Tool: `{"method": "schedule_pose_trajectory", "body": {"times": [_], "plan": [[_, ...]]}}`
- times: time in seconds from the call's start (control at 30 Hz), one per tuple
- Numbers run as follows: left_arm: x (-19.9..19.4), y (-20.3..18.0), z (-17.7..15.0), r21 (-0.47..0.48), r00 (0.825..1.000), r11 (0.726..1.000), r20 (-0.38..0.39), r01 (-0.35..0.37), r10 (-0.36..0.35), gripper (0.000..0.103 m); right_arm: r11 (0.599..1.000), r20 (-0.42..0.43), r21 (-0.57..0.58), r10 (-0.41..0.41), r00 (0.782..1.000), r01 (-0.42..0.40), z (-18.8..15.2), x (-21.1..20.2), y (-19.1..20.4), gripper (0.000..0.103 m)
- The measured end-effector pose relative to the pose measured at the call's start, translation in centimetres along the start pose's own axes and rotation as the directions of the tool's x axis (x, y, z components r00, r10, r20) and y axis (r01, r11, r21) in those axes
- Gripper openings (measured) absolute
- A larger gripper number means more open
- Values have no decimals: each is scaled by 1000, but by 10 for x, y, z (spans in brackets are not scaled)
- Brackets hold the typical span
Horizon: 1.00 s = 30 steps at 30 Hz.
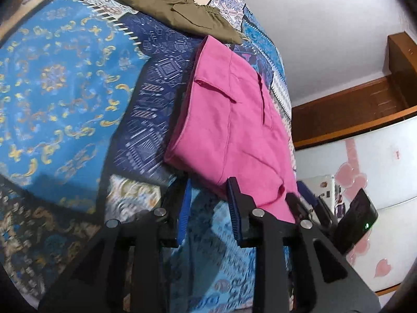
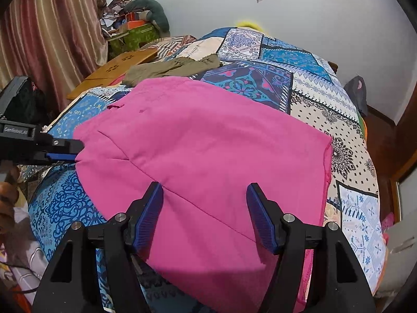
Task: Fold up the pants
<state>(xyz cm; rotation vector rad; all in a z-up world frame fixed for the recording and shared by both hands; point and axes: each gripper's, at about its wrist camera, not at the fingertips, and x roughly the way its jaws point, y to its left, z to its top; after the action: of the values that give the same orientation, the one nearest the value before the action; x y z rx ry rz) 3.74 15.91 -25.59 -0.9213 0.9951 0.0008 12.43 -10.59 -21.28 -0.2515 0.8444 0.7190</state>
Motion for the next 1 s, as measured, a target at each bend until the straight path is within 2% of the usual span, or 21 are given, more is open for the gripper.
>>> {"method": "schedule_pose_trajectory", "body": {"times": [0.13,0.3,0.4,0.6,0.7,0.73,0.77,0.8,0.83,1.0], "plan": [[-5,-5,-6,29,999,998,14,-47,47,32,1000,9,14,7,1000,-7,-2,0,-2,68],[8,-18,5,18,998,999,55,-27,26,60,1000,14,13,9,1000,-9,-3,0,-2,68],[12,-25,9,22,997,999,67,-30,28,60,1000,11,3,9,1000,-9,-3,0,-2,68],[13,-20,13,0,996,1000,84,17,-17,60,1000,10,-10,6,1000,-6,-3,0,-3,68],[17,-22,21,9,996,1000,85,4,-4,60,1000,10,-15,-1,1000,1,-3,-1,-3,68],[19,-24,24,15,996,1000,86,-14,13,58,1000,10,-17,-3,1000,3,-3,-1,-3,68],[21,-26,27,22,995,999,88,-38,35,49,1000,9,-15,-6,1000,6,-3,-2,-3,68],[24,-31,29,48,991,994,96,-98,93,37,1000,8,-11,-8,1000,8,-3,-1,-4,68],[25,-35,30,72,987,989,103,-133,125,32,1000,9,-2,-8,1000,8,-3,-2,-5,69],[24,-55,28,182,968,958,158,-221,193,21,999,8,39,-6,1000,5,-6,-3,-8,69]]}}
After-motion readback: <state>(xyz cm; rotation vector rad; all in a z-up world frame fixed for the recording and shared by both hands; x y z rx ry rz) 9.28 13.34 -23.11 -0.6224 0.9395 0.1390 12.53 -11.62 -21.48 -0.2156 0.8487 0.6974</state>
